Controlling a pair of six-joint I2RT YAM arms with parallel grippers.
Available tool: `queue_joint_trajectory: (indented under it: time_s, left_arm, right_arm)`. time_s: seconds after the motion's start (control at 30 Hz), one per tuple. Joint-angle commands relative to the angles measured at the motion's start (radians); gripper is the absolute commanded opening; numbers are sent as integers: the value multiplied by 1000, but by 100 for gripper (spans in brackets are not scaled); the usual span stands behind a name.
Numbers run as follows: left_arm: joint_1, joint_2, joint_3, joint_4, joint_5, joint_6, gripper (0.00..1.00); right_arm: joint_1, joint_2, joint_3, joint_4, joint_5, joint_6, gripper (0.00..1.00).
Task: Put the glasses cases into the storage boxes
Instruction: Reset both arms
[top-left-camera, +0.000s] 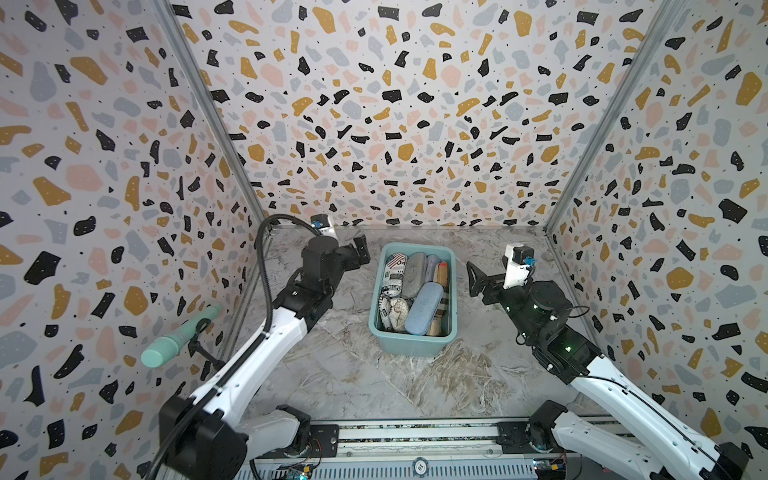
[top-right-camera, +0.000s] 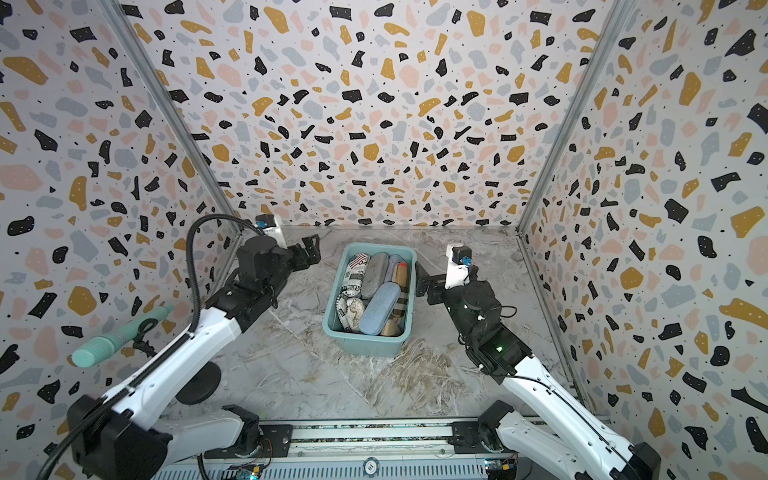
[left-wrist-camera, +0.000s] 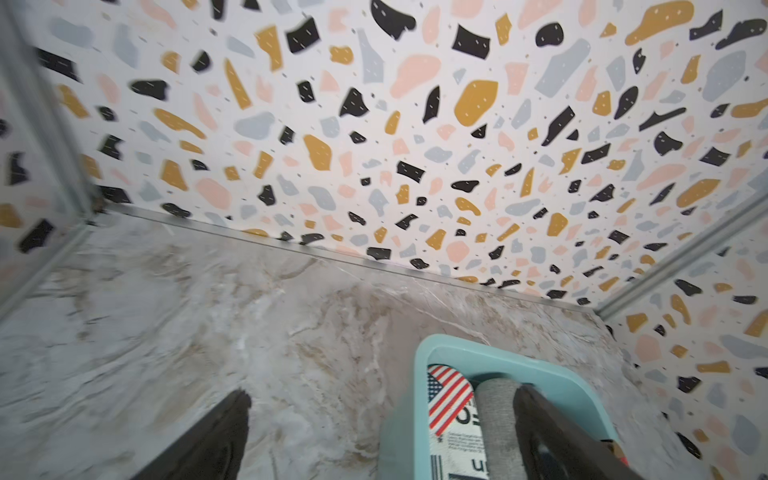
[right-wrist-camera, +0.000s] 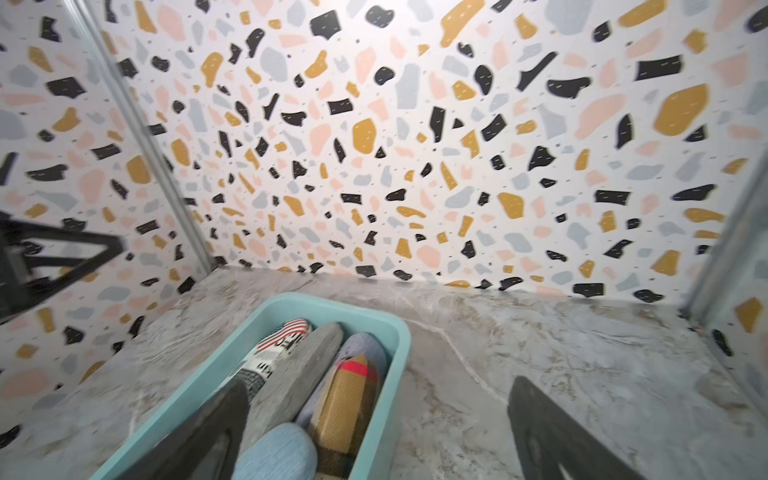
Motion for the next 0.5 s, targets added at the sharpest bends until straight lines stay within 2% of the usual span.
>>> queue_joint_trajectory:
  time_s: [0.0, 0.17, 0.3, 0.4, 0.47]
  left_arm:
    - [-24, -25, -59, -63, -265, 59, 99]
    - [-25, 9, -104, -80, -418, 27, 99]
    - [-24, 36, -183, 37, -493, 85, 99]
    - [-23, 73, -288, 195, -555, 152, 99]
    - [-17, 101, -350, 330, -478, 311, 99]
  right_arm:
    - [-34, 33, -41, 59, 85, -45, 99]
    - [-160, 45, -107, 169, -44, -36, 99]
    - [-229, 74, -150, 230, -64, -42, 99]
    - [-287, 113, -224, 320, -111, -58, 99]
    - [-324, 148, -268, 371, -152, -63, 99]
